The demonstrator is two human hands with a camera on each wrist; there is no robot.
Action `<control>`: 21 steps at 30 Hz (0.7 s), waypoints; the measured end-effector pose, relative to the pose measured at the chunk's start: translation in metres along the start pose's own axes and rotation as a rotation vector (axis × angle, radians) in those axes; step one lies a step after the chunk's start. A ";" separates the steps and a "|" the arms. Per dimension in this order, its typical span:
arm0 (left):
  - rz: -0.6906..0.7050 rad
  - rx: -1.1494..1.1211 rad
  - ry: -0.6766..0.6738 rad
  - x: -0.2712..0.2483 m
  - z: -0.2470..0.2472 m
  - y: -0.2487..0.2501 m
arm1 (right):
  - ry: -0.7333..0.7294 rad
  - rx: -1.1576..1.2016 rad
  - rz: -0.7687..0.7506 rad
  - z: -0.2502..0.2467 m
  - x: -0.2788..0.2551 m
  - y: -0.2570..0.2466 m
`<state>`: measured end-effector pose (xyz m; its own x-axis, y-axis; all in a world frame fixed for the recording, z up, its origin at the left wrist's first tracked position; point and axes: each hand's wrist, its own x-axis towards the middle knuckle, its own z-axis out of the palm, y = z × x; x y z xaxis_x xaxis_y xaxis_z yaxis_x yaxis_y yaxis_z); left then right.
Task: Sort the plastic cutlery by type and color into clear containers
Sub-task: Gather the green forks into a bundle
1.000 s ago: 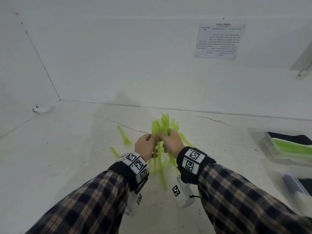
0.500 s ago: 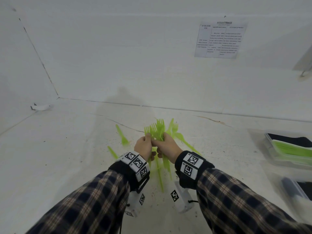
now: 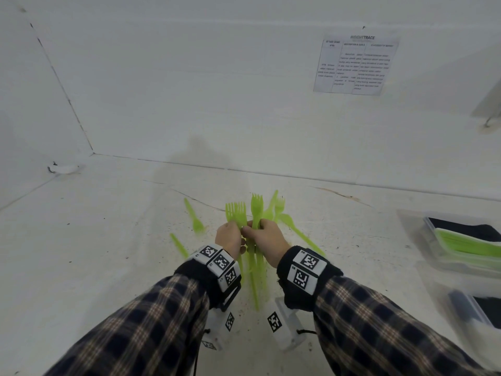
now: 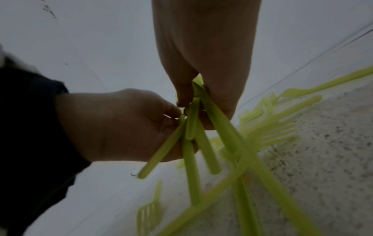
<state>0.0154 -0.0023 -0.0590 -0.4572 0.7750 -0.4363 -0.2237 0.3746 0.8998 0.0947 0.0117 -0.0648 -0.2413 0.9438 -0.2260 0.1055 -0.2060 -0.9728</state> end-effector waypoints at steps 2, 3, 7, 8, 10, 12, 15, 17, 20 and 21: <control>-0.016 -0.039 -0.005 -0.001 0.000 0.000 | 0.049 0.006 0.027 0.003 0.003 0.003; -0.015 -0.056 -0.003 -0.003 -0.001 0.001 | 0.071 0.012 0.043 0.004 0.004 0.004; 0.011 -0.049 -0.003 -0.002 -0.001 0.000 | 0.083 0.020 0.047 0.007 0.005 0.003; 0.020 -0.027 0.003 -0.002 -0.001 0.000 | 0.090 0.014 0.038 0.007 0.005 0.002; 0.037 0.020 0.008 -0.002 0.000 0.000 | 0.106 0.008 0.022 0.007 0.004 0.001; 0.036 0.030 -0.007 -0.003 0.000 0.001 | 0.121 0.009 -0.004 0.008 0.004 0.000; 0.062 0.070 -0.025 -0.003 -0.001 -0.001 | 0.151 -0.032 -0.048 0.009 0.006 -0.001; 0.088 0.067 -0.006 -0.006 -0.002 0.001 | 0.156 -0.060 -0.067 0.007 0.007 -0.001; 0.158 0.052 0.069 -0.009 -0.004 0.005 | 0.204 -0.121 -0.096 0.001 0.008 0.000; 0.182 0.054 0.085 -0.008 -0.006 0.005 | 0.220 -0.136 -0.095 -0.001 0.008 0.000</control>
<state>0.0132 -0.0097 -0.0515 -0.5573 0.7875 -0.2631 -0.0855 0.2608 0.9616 0.0933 0.0194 -0.0664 -0.0429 0.9937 -0.1036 0.2249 -0.0914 -0.9701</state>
